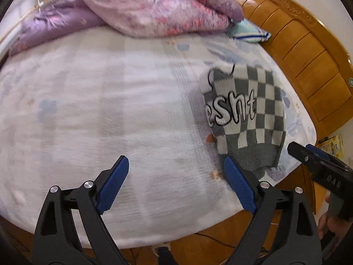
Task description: Fold large clothes
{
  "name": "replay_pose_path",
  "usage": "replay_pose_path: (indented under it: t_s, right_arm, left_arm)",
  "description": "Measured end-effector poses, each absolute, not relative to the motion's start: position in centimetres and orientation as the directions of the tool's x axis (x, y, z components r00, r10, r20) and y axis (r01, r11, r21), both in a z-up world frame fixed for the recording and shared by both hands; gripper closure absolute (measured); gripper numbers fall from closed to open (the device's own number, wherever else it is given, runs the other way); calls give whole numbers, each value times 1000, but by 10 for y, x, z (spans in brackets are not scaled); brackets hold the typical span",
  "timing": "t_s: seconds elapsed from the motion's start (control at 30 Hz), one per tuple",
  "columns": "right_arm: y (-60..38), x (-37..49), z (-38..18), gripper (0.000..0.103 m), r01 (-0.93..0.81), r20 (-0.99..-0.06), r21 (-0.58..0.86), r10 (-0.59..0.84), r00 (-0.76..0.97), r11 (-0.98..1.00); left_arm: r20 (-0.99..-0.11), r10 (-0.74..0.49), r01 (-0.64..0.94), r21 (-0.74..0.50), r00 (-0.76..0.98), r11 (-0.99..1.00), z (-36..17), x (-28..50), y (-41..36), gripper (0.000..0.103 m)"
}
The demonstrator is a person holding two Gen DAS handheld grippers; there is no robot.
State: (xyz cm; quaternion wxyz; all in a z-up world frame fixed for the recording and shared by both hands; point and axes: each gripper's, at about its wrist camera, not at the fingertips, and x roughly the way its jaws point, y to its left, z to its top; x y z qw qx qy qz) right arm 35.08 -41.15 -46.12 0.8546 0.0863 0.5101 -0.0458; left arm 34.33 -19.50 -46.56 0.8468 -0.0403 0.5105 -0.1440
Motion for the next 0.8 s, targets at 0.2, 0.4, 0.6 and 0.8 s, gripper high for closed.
replay_pose_path:
  t_s: [0.2,0.4,0.6,0.8]
  right_arm:
    - [-341,300,-381,14,160,-838,111,6,545,981]
    - [-262,230,-293,12,133,-778,66,-32,628,989]
    - [-215,167,-230,8,125,-716,70,-37,697,990]
    - [-190,123,-180,8,82,-695,60,-17,719,995]
  left_arm:
    - [-788,-288,235,-186,544,954,-379,283,-131,13]
    - [-728,-285,265,-146,623,953,-293,211,-68,10]
    - [-670,-292,279,-131,682,951,-223,139,-11,9]
    - [-579,-278,258,-118,766,959,-163,80,22,6]
